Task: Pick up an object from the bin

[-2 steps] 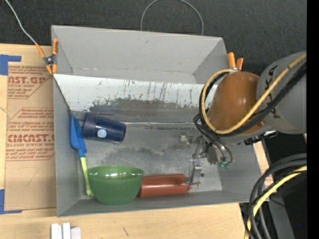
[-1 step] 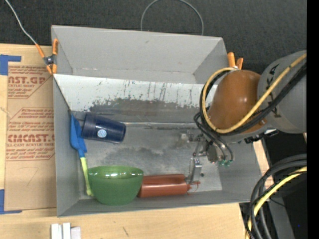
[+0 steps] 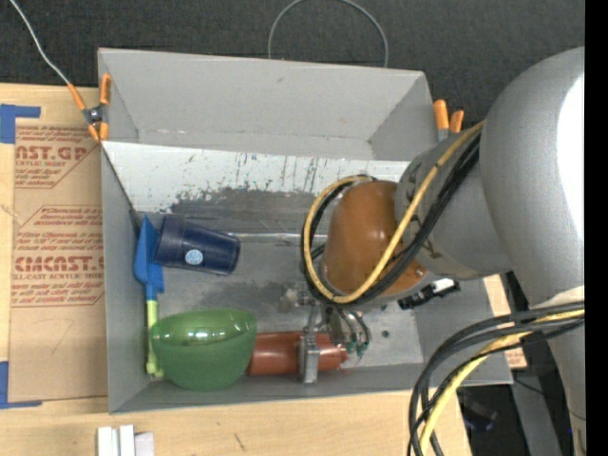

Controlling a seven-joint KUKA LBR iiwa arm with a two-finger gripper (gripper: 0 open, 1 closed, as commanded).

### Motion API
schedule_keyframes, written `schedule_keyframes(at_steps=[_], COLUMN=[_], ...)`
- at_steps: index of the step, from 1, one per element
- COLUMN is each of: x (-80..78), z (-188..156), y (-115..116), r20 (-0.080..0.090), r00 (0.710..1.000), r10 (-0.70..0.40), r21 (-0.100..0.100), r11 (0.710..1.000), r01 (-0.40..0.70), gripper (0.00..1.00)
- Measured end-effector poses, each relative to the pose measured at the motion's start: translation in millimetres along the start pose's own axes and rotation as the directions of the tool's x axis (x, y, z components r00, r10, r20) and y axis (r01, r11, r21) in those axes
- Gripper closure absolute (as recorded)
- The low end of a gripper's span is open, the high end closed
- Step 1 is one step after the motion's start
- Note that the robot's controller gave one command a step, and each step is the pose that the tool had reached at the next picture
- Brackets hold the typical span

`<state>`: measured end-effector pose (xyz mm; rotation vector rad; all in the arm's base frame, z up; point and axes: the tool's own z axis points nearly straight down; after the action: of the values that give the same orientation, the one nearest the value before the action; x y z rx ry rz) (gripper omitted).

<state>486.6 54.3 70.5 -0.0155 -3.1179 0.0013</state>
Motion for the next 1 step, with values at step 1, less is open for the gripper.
schedule_keyframes(at_steps=[1], x=[-25.4], z=[-14.4], y=[30.1], r20=[0.04], r00=[0.999], r10=[0.006], r21=[-0.002], r11=[1.0], r01=[-0.006], gripper=[1.0])
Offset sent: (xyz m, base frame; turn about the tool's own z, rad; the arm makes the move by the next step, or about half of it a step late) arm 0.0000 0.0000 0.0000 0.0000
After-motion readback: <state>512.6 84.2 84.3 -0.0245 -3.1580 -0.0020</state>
